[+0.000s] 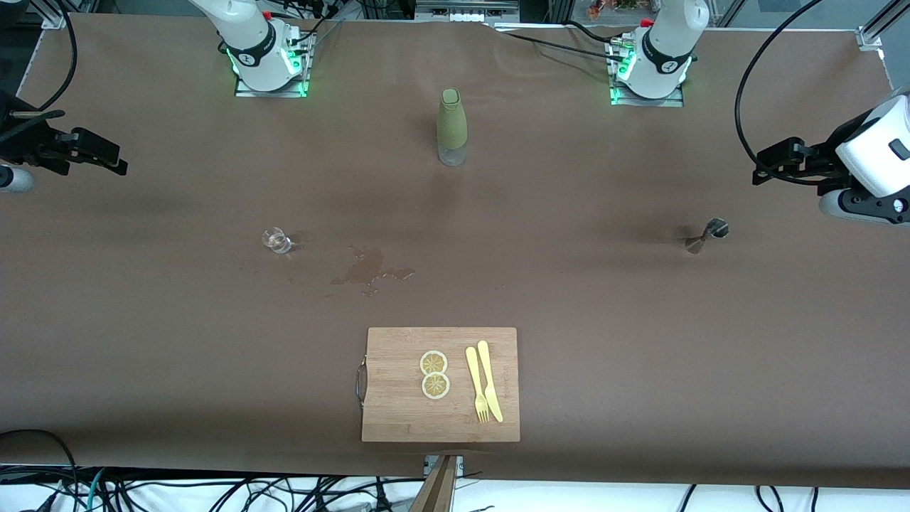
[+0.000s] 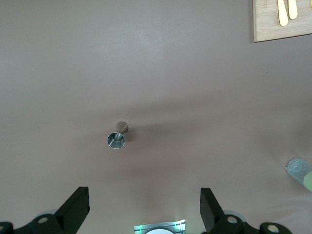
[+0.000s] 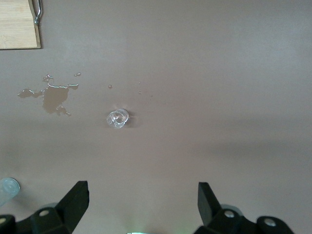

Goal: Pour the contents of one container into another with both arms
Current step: 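Move the right gripper toward the glass cup while the left gripper approaches the jigger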

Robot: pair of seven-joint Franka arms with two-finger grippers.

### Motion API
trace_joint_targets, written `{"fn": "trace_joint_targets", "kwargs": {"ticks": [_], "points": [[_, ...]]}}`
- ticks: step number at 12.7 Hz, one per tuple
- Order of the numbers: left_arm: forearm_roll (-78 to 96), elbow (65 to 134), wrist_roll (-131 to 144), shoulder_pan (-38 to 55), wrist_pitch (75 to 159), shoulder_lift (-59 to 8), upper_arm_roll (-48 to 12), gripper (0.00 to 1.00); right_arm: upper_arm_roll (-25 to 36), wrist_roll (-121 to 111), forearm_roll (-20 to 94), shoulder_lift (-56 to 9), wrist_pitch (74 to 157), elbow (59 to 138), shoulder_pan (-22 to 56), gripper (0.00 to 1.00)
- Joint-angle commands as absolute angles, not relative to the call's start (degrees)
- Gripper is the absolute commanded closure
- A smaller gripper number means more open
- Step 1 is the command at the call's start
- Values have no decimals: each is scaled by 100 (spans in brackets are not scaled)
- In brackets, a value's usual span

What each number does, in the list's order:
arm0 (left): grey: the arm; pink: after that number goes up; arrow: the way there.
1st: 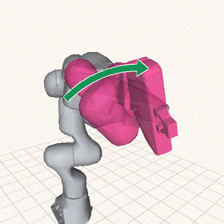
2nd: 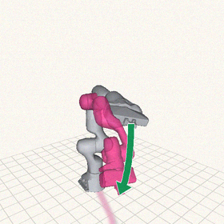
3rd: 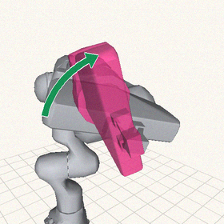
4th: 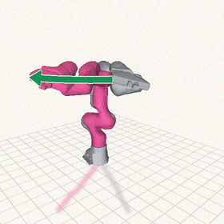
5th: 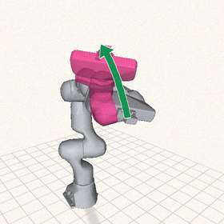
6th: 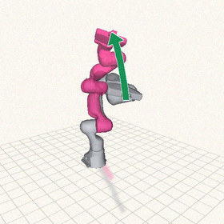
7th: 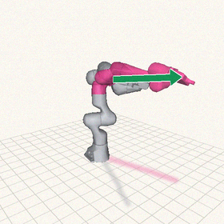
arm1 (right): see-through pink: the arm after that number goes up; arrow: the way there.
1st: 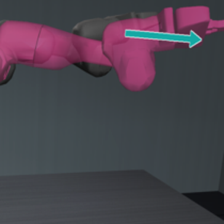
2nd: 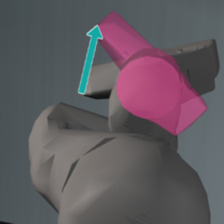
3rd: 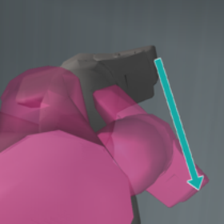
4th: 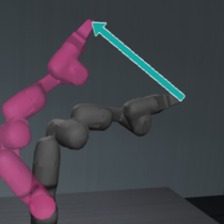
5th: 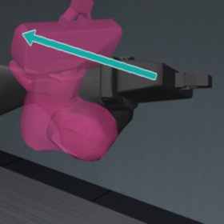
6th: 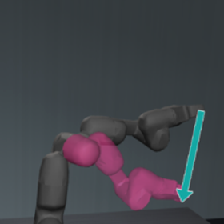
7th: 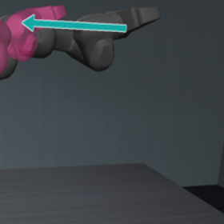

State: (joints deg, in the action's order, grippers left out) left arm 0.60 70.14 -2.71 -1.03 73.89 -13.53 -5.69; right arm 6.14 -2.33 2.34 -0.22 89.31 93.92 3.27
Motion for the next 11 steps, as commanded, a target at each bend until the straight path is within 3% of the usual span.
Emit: {"fn": "trace_joint_targets", "kwargs": {"ticks": [1, 7, 11], "points": [[184, 6996, -237, -123, 7409, -1354, -554, 0, 571, -167, 193, 79, 8746, 9404, 299, 1], [290, 6987, -237, -167, 7392, -1380, -256, 0, 685, -429, 211, 18, 8684, 9422, 229, 1], [466, 7092, -333, -272, 7374, -1406, 253, 0, 1028, -2463, 220, -158, 8719, 9457, 185, 1]]}}
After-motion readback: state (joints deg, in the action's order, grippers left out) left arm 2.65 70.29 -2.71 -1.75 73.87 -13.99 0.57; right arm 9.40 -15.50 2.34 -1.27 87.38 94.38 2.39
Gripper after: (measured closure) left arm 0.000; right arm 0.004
